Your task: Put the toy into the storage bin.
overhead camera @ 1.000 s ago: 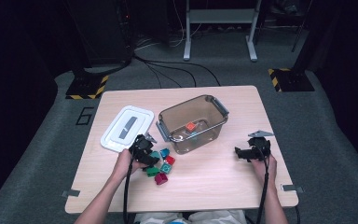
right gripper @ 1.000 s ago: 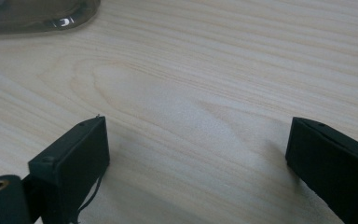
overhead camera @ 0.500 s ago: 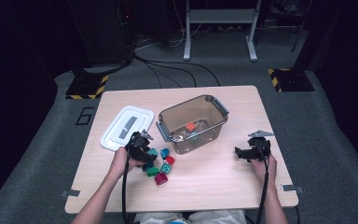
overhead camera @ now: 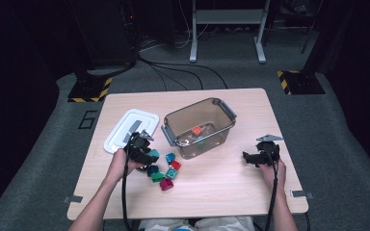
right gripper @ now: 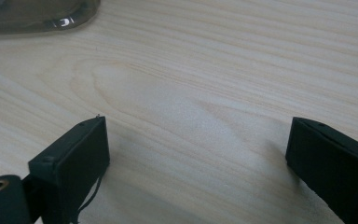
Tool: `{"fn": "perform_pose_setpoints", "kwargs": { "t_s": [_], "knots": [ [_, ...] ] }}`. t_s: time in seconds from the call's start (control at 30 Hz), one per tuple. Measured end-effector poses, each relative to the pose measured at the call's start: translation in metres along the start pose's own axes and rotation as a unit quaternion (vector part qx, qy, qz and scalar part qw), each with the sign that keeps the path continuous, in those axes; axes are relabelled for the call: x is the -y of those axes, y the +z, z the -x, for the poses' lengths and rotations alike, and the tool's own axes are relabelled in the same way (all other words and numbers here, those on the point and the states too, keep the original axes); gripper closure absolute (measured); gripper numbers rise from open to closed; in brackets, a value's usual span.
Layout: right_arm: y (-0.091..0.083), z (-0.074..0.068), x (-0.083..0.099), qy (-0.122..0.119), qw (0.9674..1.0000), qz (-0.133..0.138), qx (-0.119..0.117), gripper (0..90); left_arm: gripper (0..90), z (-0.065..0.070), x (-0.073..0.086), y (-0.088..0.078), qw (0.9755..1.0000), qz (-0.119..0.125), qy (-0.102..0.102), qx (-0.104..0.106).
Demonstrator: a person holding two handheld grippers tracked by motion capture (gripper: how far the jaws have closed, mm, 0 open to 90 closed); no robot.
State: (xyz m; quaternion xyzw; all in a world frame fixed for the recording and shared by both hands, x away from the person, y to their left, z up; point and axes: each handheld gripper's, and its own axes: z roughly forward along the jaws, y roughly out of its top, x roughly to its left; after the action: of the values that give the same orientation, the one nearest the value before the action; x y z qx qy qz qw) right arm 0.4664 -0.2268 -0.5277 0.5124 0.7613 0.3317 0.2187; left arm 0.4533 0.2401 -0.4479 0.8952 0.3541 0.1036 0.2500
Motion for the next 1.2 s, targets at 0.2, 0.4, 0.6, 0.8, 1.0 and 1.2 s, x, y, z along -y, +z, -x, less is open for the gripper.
{"fn": "perform_pose_setpoints", "kwargs": {
  "t_s": [0.2,0.4,0.6,0.8,1.0,1.2],
  "knots": [
    [0.0,0.0,0.0,0.002,1.0,0.001,0.0,5.5,47.8,-0.001,-0.006,-0.008,1.0,0.0,0.004,-0.008],
    [0.0,0.0,0.0,0.002,1.0,0.001,0.0,5.5,47.9,-0.004,-0.014,-0.018,0.9999,0.002,0.01,-0.01],
    [0.0,0.0,0.0,0.001,1.0,0.0,0.0,5.4,47.8,-0.005,-0.024,-0.028,0.9998,0.007,0.015,-0.01],
    [0.0,0.0,0.0,0.002,1.0,0.0,0.002,5.1,47.9,-0.006,-0.032,-0.038,0.9996,0.01,0.021,-0.014],
    [0.0,0.0,0.0,-0.001,1.0,0.0,0.001,4.5,47.9,-0.007,-0.04,-0.046,0.9995,0.011,0.026,-0.014],
    [0.001,0.0,0.0,-0.001,1.0,-0.001,0.0,4.0,47.9,-0.008,-0.049,-0.055,0.9994,0.015,0.028,-0.014]
  ]
}}
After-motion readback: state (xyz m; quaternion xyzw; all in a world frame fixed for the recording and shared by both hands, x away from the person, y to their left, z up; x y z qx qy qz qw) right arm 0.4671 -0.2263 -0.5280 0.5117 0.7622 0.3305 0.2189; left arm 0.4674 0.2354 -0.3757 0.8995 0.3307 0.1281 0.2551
